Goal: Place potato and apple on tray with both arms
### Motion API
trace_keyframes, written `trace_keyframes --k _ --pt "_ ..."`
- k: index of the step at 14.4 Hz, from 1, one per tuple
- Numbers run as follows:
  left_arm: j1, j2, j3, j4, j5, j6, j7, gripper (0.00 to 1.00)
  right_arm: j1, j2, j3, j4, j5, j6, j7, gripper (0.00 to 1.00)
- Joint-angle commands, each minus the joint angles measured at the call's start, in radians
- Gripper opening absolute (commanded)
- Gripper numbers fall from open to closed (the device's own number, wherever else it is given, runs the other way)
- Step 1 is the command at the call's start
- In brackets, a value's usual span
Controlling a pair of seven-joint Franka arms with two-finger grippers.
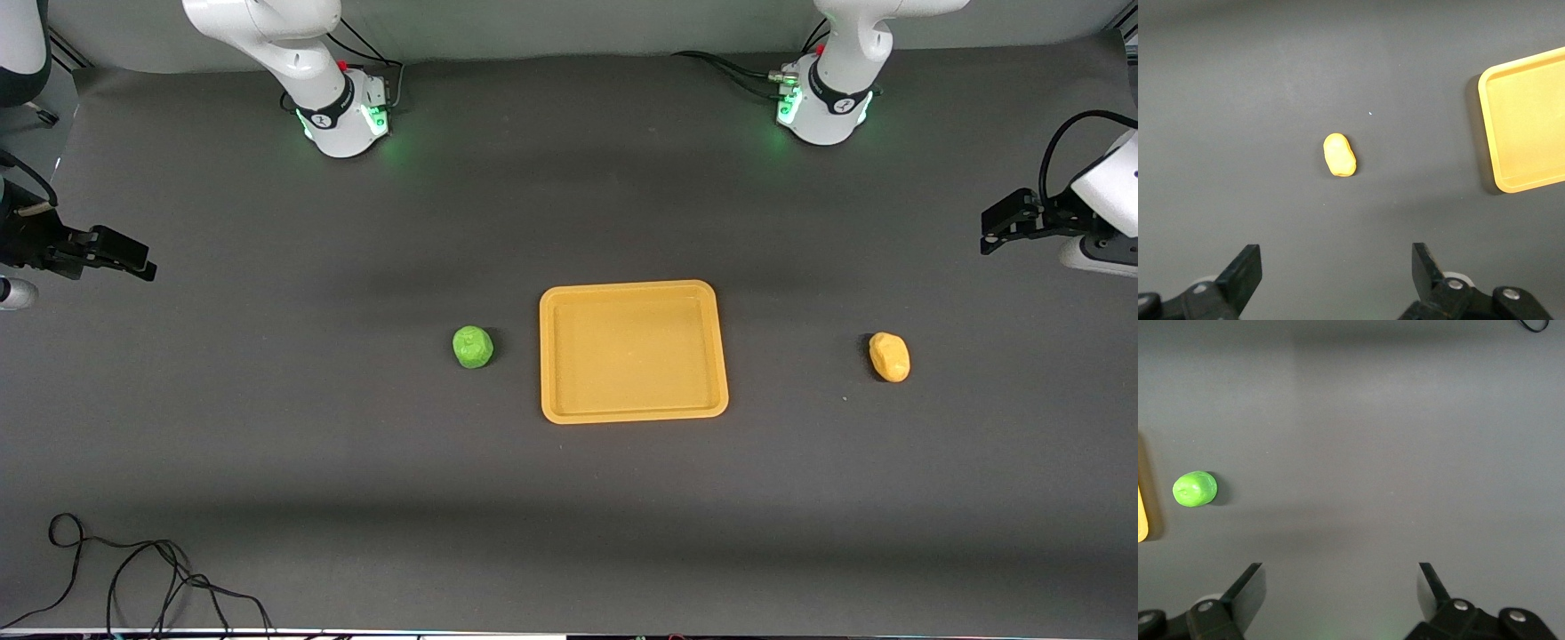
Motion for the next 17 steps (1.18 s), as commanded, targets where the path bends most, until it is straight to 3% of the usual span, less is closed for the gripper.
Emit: trace_keyframes --k 1,9,13,17 --pt "0.004 -0.006 0.000 -0.001 0.002 -0.002 0.015 1.00 -0.002 -0.010 -0.001 -0.006 0.024 -0.007 -0.005 1.00" --pt "0.032 0.002 0.000 -0.035 0.005 0.038 0.021 1.00 0.000 0.002 -0.001 0.000 0.026 -0.009 0.001 1.00" --pt "0.035 0.022 0.000 -0.244 0.007 0.283 0.022 1.00 0.003 0.003 0.000 0.003 0.026 -0.007 0.004 1.00" --pt "0.067 0.256 0.000 -0.257 0.007 0.460 0.024 1.00 0.006 0.003 0.000 0.005 0.026 -0.007 -0.003 1.00"
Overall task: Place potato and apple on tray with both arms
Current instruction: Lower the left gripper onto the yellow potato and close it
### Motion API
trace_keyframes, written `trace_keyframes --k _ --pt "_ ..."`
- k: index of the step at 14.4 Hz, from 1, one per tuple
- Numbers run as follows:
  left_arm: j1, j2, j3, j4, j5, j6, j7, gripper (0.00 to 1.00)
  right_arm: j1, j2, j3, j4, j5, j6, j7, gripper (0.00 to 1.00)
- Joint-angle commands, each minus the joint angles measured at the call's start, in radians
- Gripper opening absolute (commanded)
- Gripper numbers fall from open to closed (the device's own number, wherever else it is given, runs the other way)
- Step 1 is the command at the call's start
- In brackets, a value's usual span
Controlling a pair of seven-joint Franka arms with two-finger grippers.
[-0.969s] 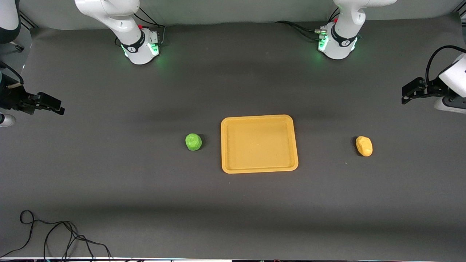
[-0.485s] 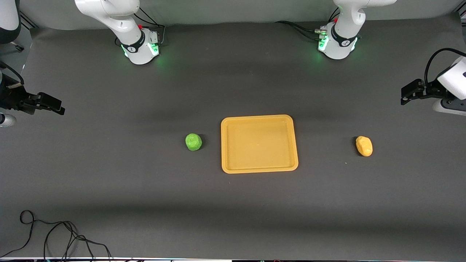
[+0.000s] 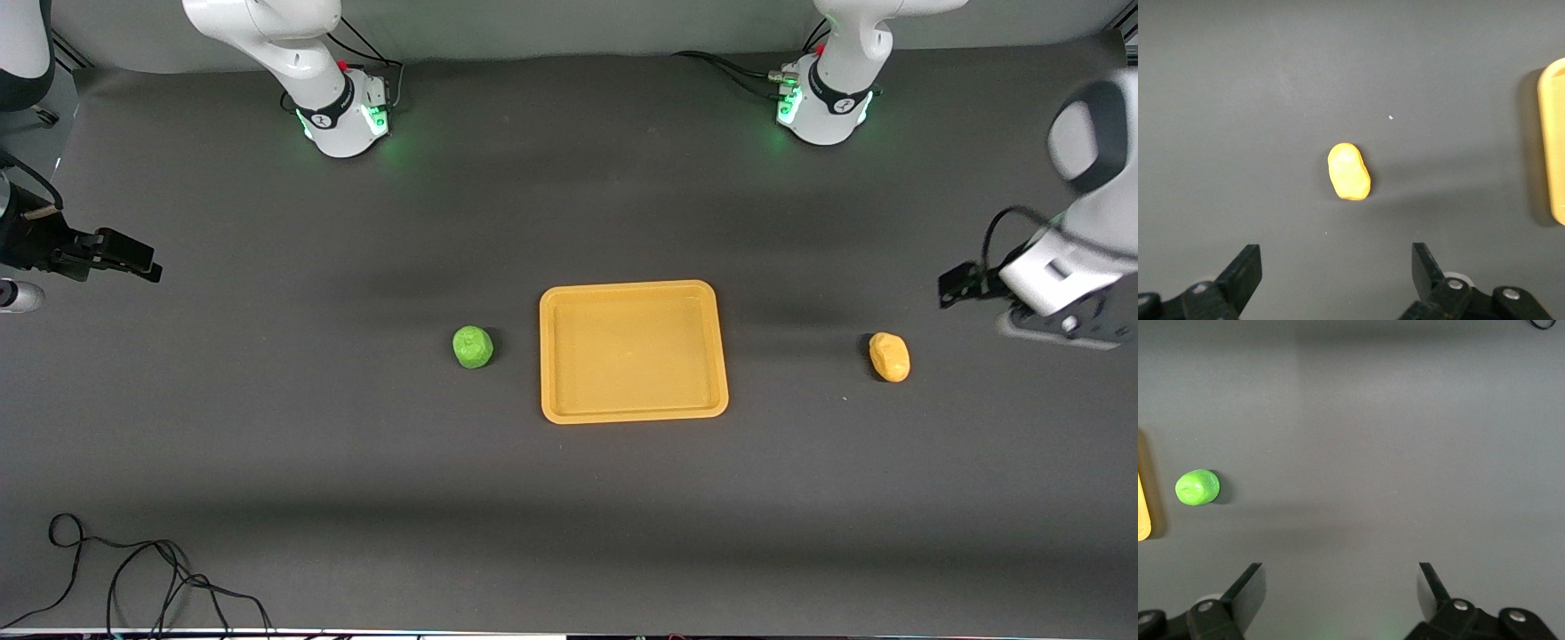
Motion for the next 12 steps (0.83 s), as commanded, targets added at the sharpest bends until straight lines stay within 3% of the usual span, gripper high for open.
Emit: trace_keyframes --k 1,7,11,12 --pt "0.040 0.164 -0.005 0.010 0.007 0.117 0.016 1.00 0.003 -0.003 -0.001 0.003 0.020 -0.006 -0.005 1.00" --pt "0.047 0.389 -0.006 0.008 -0.003 0.250 0.016 0.99 0.005 -0.003 0.000 -0.003 0.020 0.002 -0.006 1.00" --pt "0.045 0.403 -0.011 0.003 -0.013 0.219 0.018 0.98 0.005 -0.003 0.000 -0.003 0.020 0.003 -0.008 1.00" --pt "0.043 0.402 -0.011 0.005 -0.026 0.214 0.018 0.80 0.005 -0.003 0.000 -0.003 0.020 0.003 -0.008 1.00"
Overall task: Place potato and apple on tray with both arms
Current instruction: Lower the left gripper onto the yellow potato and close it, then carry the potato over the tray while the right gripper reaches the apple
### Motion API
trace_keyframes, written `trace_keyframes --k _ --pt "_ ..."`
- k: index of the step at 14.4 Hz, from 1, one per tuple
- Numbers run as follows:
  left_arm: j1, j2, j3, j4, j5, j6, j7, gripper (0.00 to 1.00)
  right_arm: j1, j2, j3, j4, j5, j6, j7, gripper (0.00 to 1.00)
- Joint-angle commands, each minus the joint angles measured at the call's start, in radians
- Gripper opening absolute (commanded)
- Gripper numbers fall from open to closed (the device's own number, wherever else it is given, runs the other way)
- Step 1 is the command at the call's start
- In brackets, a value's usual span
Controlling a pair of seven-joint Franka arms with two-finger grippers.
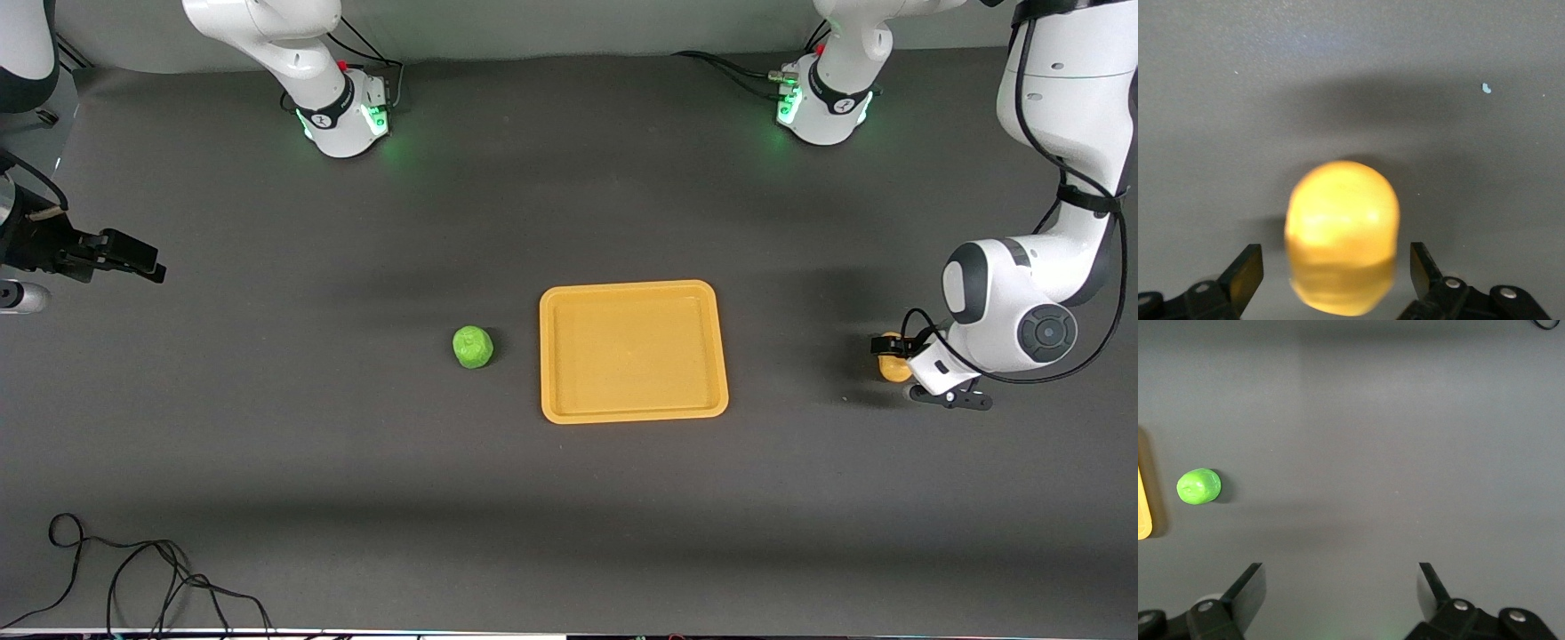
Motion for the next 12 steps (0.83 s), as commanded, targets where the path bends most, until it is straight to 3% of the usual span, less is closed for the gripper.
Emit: trace_keyframes --k 1,4,8,12 --pt "0.002 -0.020 -0.005 0.009 -0.022 -0.038 0.011 0.61 0.003 -0.005 -0.003 -0.002 0.019 0.002 -0.008 1.00" --pt "0.003 -0.042 -0.007 0.073 -0.025 -0.145 0.004 0.15 0.005 -0.003 0.002 -0.002 0.019 0.002 -0.006 1.00" --pt "-0.021 -0.071 -0.012 0.210 -0.137 -0.316 -0.044 0.11 0.113 0.008 0.005 0.002 0.019 0.021 0.084 1.00" --pt "-0.174 -0.085 -0.054 0.287 -0.218 -0.315 -0.321 0.16 0.291 0.044 0.005 0.006 0.050 0.096 0.316 1.00"
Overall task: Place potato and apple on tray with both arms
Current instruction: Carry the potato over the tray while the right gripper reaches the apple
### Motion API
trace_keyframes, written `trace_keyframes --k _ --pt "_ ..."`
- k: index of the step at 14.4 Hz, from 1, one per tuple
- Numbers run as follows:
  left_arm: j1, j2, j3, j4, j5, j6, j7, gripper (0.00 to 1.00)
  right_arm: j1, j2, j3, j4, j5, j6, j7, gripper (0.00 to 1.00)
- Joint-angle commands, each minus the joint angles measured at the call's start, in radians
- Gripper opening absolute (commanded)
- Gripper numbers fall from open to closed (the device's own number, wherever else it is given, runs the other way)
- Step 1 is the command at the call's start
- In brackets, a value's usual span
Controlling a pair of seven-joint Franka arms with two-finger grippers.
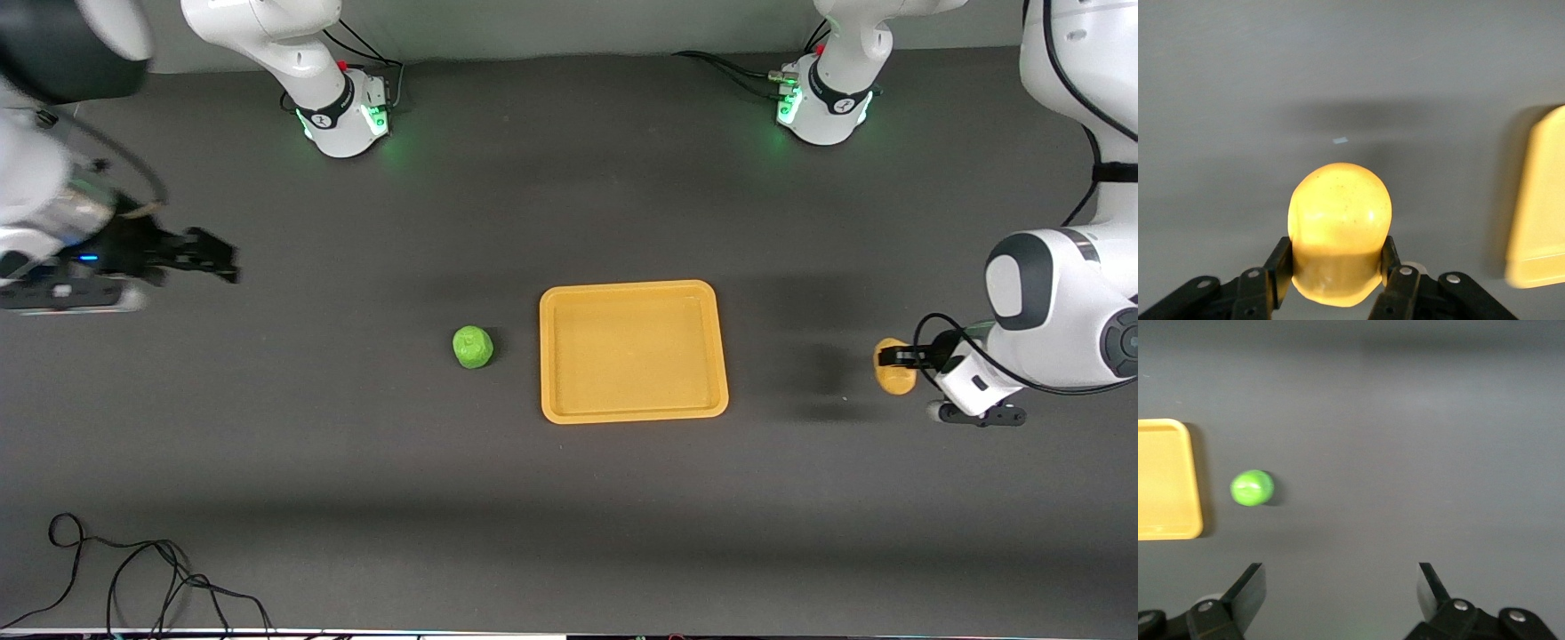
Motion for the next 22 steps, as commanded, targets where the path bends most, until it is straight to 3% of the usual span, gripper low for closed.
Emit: trace_keyframes --k 1,5,7,10,14,15,17,20,22 --pt "-0.153 0.019 -0.018 0.084 -0.017 -0.008 -0.236 0.16 0.133 0.034 -0.008 0.007 0.026 0.061 0.193 1.00" --pt "-0.325 0.094 -0.019 0.086 -0.022 0.016 -0.393 0.16 0.302 0.093 -0.008 0.008 0.024 0.169 0.408 1.00" --pt "-0.376 0.153 -0.019 0.083 -0.022 0.090 -0.436 0.16 0.344 0.122 -0.008 0.005 0.023 0.203 0.454 1.00" --pt "-0.422 0.187 -0.019 0.070 -0.018 0.090 -0.464 0.16 0.367 0.177 -0.010 -0.024 0.012 0.267 0.458 1.00" --pt "-0.425 0.203 -0.019 0.050 -0.017 0.102 -0.466 0.17 0.364 0.176 -0.014 -0.251 0.007 0.494 0.456 1.00" --pt "-0.425 0.205 -0.019 0.050 -0.017 0.101 -0.466 0.24 0.364 0.177 -0.014 -0.304 -0.005 0.561 0.456 1.00" --pt "-0.434 0.208 -0.019 0.047 -0.018 0.104 -0.466 0.68 0.359 0.191 -0.016 -0.419 -0.025 0.719 0.456 1.00" --pt "-0.433 0.220 -0.019 0.047 -0.017 0.124 -0.466 0.76 0.359 0.269 -0.018 -0.469 -0.025 0.865 0.458 1.00" --pt "-0.421 0.182 -0.013 0.050 -0.017 0.108 -0.466 0.98 0.364 0.352 -0.018 -0.469 -0.025 0.963 0.456 1.00"
